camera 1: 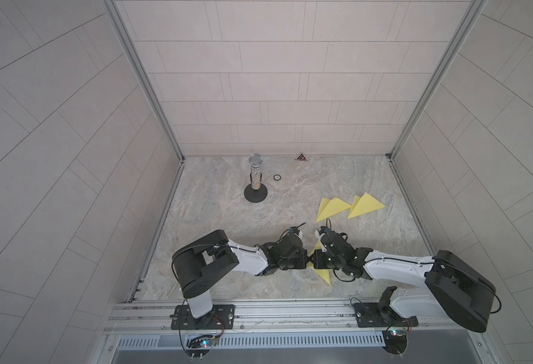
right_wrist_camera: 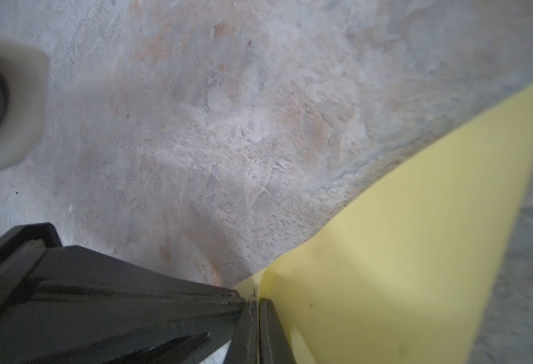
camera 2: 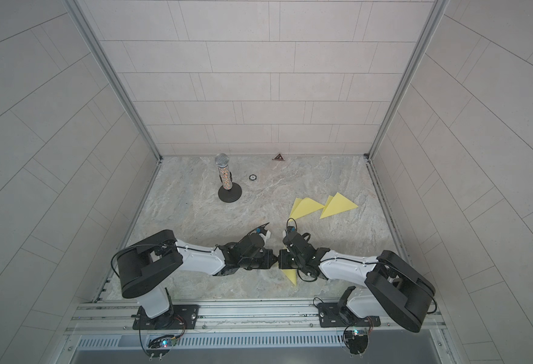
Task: Fold the square paper diagonally
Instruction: Fold the paper at the center of the board.
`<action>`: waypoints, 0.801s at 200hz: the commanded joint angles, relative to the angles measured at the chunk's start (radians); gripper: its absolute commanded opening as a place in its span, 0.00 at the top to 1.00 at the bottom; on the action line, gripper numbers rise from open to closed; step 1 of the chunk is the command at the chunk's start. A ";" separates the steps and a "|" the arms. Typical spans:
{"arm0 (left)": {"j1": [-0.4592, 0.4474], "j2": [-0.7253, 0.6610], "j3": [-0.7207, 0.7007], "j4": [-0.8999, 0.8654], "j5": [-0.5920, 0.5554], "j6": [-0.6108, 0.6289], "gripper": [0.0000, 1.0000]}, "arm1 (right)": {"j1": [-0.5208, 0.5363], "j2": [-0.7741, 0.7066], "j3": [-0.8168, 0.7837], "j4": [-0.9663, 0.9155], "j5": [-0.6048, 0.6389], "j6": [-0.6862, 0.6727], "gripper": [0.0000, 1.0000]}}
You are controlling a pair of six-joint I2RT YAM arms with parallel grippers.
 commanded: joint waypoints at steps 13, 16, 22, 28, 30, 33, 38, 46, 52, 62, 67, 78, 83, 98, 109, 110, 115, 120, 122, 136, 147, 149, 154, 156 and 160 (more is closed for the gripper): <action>-0.006 0.001 -0.038 -0.137 -0.050 0.001 1.00 | 0.006 0.021 -0.046 -0.050 -0.003 0.002 0.83; -0.006 -0.003 -0.040 -0.138 -0.051 0.001 1.00 | 0.005 0.021 -0.049 -0.050 -0.005 0.003 0.82; -0.006 -0.010 -0.040 -0.143 -0.055 0.000 1.00 | 0.005 0.021 -0.048 -0.050 -0.004 0.003 0.80; -0.006 -0.018 -0.041 -0.147 -0.059 -0.002 1.00 | 0.006 0.024 -0.051 -0.047 -0.007 0.003 0.79; -0.006 -0.020 -0.040 -0.148 -0.061 -0.003 1.00 | 0.006 0.024 -0.052 -0.047 -0.007 0.004 0.79; -0.006 -0.024 -0.041 -0.150 -0.063 -0.003 1.00 | 0.006 0.024 -0.054 -0.046 -0.008 0.005 0.78; -0.005 -0.031 -0.041 -0.153 -0.067 -0.006 1.00 | 0.006 0.024 -0.056 -0.043 -0.009 0.005 0.77; -0.006 -0.039 -0.044 -0.153 -0.071 -0.009 1.00 | 0.006 0.024 -0.059 -0.039 -0.009 0.007 0.74; -0.006 -0.044 -0.043 -0.152 -0.074 -0.012 1.00 | 0.005 0.022 -0.063 -0.035 -0.010 0.009 0.74; -0.006 -0.052 -0.045 -0.151 -0.075 -0.020 1.00 | 0.006 0.022 -0.069 -0.030 -0.013 0.014 0.72; -0.006 -0.056 -0.048 -0.147 -0.075 -0.026 1.00 | 0.005 0.022 -0.071 -0.030 -0.014 0.015 0.70; -0.005 -0.064 -0.055 -0.129 -0.075 -0.042 1.00 | 0.006 0.021 -0.075 -0.029 -0.016 0.019 0.68; -0.005 -0.068 -0.059 -0.119 -0.075 -0.049 1.00 | 0.006 0.019 -0.076 -0.027 -0.016 0.019 0.67; -0.003 -0.081 -0.073 -0.098 -0.084 -0.074 1.00 | 0.005 0.014 -0.082 -0.024 -0.015 0.023 0.66; -0.002 -0.092 -0.083 -0.089 -0.095 -0.091 1.00 | 0.005 0.008 -0.085 -0.023 -0.014 0.025 0.66; -0.002 -0.093 -0.083 -0.088 -0.096 -0.091 1.00 | 0.006 0.008 -0.086 -0.023 -0.015 0.026 0.66; -0.001 -0.099 -0.088 -0.083 -0.099 -0.098 1.00 | 0.006 0.006 -0.087 -0.024 -0.013 0.026 0.66; -0.001 -0.102 -0.093 -0.076 -0.104 -0.106 1.00 | 0.006 0.003 -0.088 -0.024 -0.011 0.028 0.66; -0.001 -0.105 -0.095 -0.073 -0.104 -0.109 1.00 | 0.006 0.002 -0.089 -0.024 -0.011 0.028 0.66; -0.001 -0.114 -0.107 -0.047 -0.102 -0.128 1.00 | 0.005 -0.002 -0.089 -0.029 -0.008 0.029 0.66; -0.001 -0.114 -0.111 -0.023 -0.093 -0.141 1.00 | 0.006 -0.006 -0.092 -0.029 -0.003 0.032 0.69; -0.001 -0.114 -0.111 -0.018 -0.089 -0.143 1.00 | 0.006 -0.006 -0.093 -0.030 -0.002 0.033 0.69; -0.001 -0.111 -0.111 -0.005 -0.080 -0.151 1.00 | 0.006 -0.009 -0.094 -0.031 0.000 0.035 0.71; -0.001 -0.109 -0.111 0.002 -0.077 -0.153 1.00 | 0.005 -0.009 -0.094 -0.030 0.001 0.035 0.72; -0.002 -0.105 -0.111 0.015 -0.072 -0.158 1.00 | 0.006 -0.011 -0.094 -0.032 0.003 0.036 0.74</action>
